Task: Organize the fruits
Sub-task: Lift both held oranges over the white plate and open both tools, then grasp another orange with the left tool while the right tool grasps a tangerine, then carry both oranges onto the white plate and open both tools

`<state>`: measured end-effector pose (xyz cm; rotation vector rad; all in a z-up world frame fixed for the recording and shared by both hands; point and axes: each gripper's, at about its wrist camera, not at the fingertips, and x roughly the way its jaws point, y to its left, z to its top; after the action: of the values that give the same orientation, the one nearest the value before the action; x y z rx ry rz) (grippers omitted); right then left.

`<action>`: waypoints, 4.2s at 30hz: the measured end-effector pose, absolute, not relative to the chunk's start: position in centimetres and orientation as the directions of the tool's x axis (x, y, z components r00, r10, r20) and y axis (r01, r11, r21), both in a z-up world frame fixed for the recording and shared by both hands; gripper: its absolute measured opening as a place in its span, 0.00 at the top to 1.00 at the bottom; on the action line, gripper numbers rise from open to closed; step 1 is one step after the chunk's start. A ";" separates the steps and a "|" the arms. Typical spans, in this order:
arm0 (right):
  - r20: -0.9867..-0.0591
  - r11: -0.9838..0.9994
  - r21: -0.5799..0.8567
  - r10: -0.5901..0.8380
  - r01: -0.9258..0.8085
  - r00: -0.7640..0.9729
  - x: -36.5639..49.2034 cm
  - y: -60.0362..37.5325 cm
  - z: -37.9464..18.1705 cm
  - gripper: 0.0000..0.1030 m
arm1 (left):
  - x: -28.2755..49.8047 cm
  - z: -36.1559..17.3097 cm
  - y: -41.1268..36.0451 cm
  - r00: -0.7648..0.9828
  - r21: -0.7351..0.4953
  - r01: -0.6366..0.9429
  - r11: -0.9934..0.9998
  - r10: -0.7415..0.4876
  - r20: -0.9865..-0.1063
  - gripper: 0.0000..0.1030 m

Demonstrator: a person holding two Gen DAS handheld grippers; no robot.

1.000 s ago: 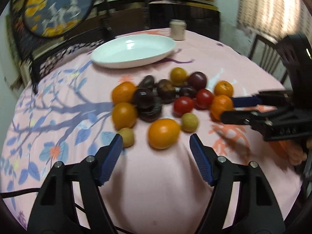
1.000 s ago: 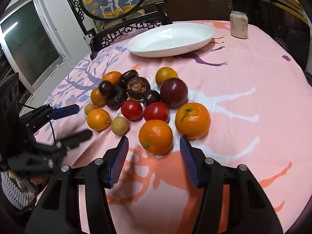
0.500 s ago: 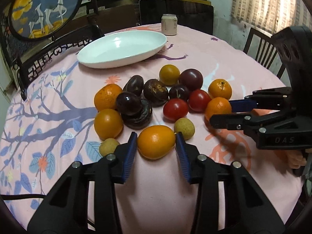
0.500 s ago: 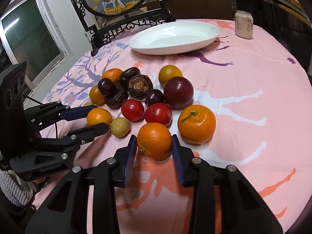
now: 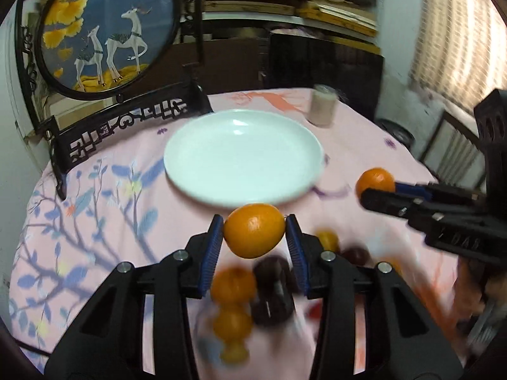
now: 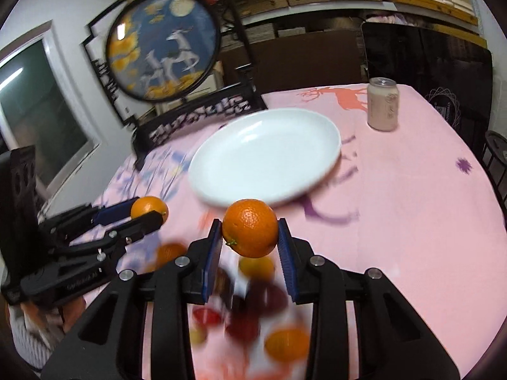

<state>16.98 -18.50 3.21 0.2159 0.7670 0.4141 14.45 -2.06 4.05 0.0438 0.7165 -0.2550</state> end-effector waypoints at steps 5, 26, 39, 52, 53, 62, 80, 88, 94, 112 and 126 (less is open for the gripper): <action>-0.649 0.911 0.330 0.410 -0.249 0.641 22.0 -17.3 1.8 0.66 | 19.6 2.2 -1.5 0.700 -0.079 0.181 0.980 -0.185 -0.689 0.60; -0.552 0.925 0.212 0.380 -0.316 0.742 14.2 -18.6 3.0 0.11 | 14.8 2.4 2.3 0.773 -0.041 0.096 0.995 -0.100 -0.627 0.23; -0.506 0.953 0.141 0.303 -0.269 0.807 4.9 -20.9 1.5 0.03 | 5.8 0.3 3.6 0.774 0.025 0.053 0.998 -0.025 -0.632 0.05; -0.544 0.954 0.174 0.299 -0.243 0.784 5.7 -21.3 1.0 0.03 | 7.0 -2.8 0.4 0.702 0.129 0.166 0.978 -0.025 -0.711 0.03; -0.547 0.955 0.175 0.297 -0.240 0.783 5.7 -21.3 1.0 0.03 | 7.2 -3.0 0.6 0.696 0.127 0.162 0.979 -0.022 -0.717 0.03; -0.548 0.953 0.193 0.301 -0.232 0.781 5.8 -21.8 0.9 0.03 | 7.8 -2.5 4.2 0.703 0.047 0.044 0.998 0.003 -0.711 0.02; -0.584 0.927 0.288 0.369 -0.240 0.723 6.8 -22.2 0.0 0.04 | 9.6 -3.5 2.3 0.657 -0.011 0.206 0.978 -0.147 -0.739 0.66; -0.658 0.917 0.344 0.388 -0.200 0.646 8.1 -22.9 -1.7 0.33 | 9.1 -3.4 2.7 0.657 -0.027 0.190 0.981 -0.148 -0.739 0.66; -0.699 0.902 0.384 0.422 -0.194 0.578 8.3 -23.2 -3.3 0.45 | 9.1 -3.4 3.0 0.657 -0.028 0.176 0.984 -0.139 -0.741 0.66; -0.660 0.899 0.376 0.430 -0.225 0.616 10.6 -22.7 -0.8 0.62 | 9.8 0.3 3.9 0.712 -0.069 0.150 0.986 -0.156 -0.684 0.66; -0.657 0.890 0.405 0.444 -0.211 0.610 24.0 -18.5 0.5 0.61 | 23.0 0.9 0.1 0.681 -0.112 0.132 0.985 -0.172 -0.712 0.65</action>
<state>24.00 -18.50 0.46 0.3019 0.8344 0.3846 23.00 0.06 0.94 -0.0528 0.8042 -0.1705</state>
